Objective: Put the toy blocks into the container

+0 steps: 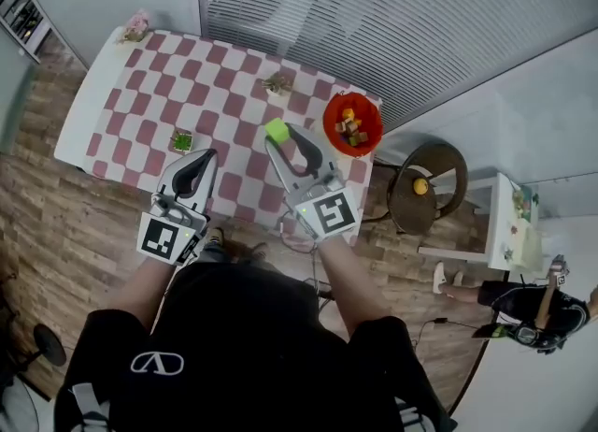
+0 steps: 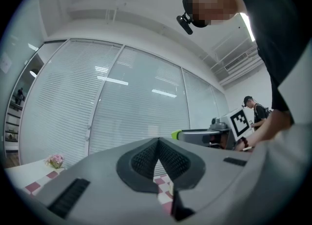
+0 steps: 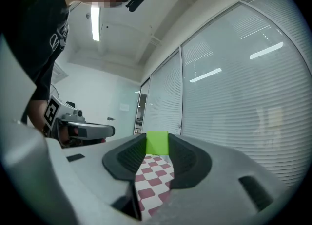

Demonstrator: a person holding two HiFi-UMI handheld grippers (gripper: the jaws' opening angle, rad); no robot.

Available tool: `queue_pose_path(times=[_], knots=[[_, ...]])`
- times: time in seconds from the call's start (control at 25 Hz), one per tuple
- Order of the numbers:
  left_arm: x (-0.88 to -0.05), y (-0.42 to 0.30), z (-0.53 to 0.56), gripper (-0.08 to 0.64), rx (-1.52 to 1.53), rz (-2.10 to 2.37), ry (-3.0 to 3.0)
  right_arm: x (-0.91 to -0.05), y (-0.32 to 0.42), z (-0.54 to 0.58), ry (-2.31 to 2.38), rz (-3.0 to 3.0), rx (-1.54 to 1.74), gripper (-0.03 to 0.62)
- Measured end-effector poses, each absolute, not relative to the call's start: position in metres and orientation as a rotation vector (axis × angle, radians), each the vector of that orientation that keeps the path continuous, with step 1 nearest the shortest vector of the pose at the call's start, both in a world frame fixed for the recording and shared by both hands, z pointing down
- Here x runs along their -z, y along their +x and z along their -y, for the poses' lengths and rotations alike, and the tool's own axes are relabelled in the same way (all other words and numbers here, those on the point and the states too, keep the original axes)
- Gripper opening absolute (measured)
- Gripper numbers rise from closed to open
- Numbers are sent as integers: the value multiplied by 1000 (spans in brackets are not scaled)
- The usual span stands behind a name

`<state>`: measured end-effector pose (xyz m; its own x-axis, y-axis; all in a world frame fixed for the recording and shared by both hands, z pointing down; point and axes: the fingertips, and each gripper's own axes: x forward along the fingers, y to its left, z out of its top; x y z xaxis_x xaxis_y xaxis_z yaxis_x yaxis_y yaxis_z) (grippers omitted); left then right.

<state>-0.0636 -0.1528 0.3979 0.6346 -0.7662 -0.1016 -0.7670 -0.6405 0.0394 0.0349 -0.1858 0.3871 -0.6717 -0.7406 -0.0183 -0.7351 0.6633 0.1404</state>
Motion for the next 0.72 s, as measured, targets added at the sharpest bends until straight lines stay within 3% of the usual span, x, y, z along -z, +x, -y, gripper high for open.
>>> queue_pose_path(times=[0.72], knots=[[-399,-62,147,6,-155,-1325,-2839,-413,243,269,1752,2472,110,146]])
